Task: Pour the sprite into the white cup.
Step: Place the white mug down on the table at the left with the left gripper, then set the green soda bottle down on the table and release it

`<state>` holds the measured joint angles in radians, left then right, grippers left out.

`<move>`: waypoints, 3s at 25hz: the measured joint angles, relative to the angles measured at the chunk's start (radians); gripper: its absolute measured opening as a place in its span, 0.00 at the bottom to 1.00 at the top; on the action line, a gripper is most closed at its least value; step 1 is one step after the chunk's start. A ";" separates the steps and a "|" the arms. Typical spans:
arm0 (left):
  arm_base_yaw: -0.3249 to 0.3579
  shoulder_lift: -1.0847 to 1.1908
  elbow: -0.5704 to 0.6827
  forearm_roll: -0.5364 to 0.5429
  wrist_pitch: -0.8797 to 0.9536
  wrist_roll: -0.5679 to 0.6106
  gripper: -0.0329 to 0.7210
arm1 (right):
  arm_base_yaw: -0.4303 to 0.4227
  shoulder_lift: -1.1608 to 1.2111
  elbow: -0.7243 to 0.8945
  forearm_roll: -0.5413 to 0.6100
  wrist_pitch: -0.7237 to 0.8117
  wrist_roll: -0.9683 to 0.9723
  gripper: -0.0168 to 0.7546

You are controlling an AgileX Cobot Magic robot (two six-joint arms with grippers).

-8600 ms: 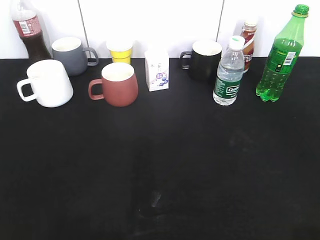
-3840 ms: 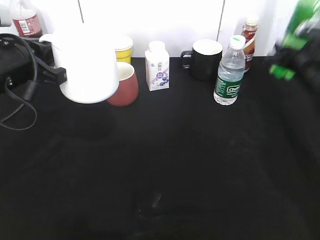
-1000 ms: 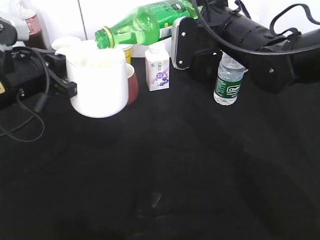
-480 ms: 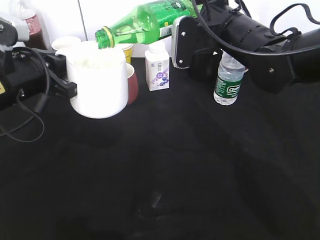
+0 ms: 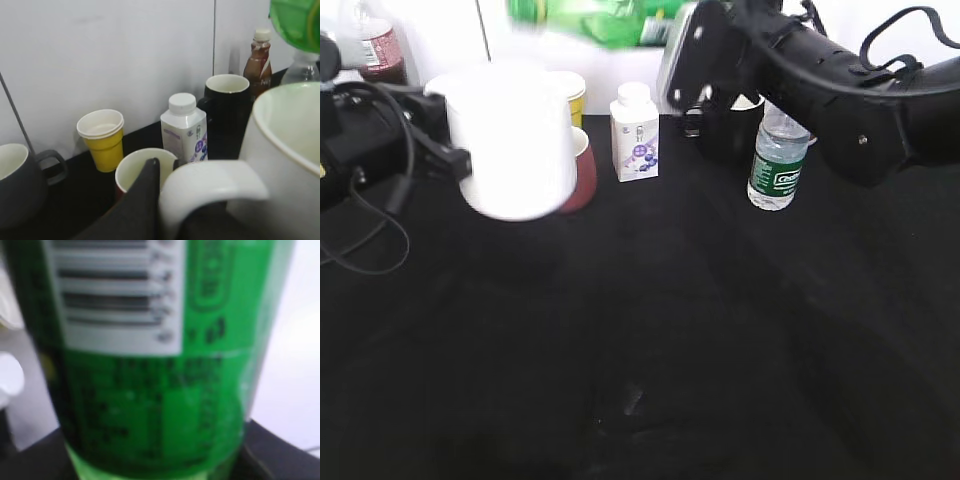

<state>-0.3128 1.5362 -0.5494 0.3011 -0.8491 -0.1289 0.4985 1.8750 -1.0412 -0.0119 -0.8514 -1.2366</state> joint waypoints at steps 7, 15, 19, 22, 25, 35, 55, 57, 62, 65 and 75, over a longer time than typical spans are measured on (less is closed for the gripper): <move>0.066 0.001 0.000 -0.123 -0.024 0.000 0.12 | 0.000 0.000 0.000 0.033 0.028 0.763 0.51; 0.398 0.241 -0.025 -0.159 -0.284 0.000 0.12 | 0.000 0.000 0.000 0.039 0.079 1.050 0.51; 0.399 0.537 -0.199 -0.174 -0.283 0.000 0.12 | 0.000 0.000 0.000 0.039 0.079 1.082 0.51; 0.400 0.689 -0.334 -0.173 -0.283 0.000 0.12 | 0.000 0.000 0.000 0.039 0.079 1.084 0.51; 0.403 0.785 -0.454 -0.153 -0.284 0.000 0.12 | 0.000 0.000 0.000 0.040 0.079 1.085 0.51; 0.406 0.842 -0.495 -0.130 -0.334 -0.018 0.38 | 0.000 0.000 0.000 0.041 0.060 1.087 0.51; 0.406 0.097 0.091 0.013 -0.308 -0.053 0.42 | -0.316 -0.277 0.215 0.326 0.173 1.011 0.51; 0.406 0.096 0.091 0.056 -0.279 -0.084 0.42 | -0.420 -0.277 0.269 0.318 0.187 1.015 0.51; 0.406 0.094 0.091 0.099 -0.271 -0.091 0.41 | -0.473 0.015 0.273 0.191 -0.111 1.040 0.51; 0.406 0.094 0.092 0.136 -0.234 -0.094 0.40 | -0.473 0.257 0.205 0.125 -0.300 1.085 0.51; 0.406 0.094 0.092 0.152 -0.229 -0.095 0.40 | -0.473 0.521 -0.071 0.115 -0.249 1.163 0.55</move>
<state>0.0932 1.6300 -0.4578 0.4536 -1.0783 -0.2241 0.0251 2.3963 -1.1119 0.1027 -1.1002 -0.0733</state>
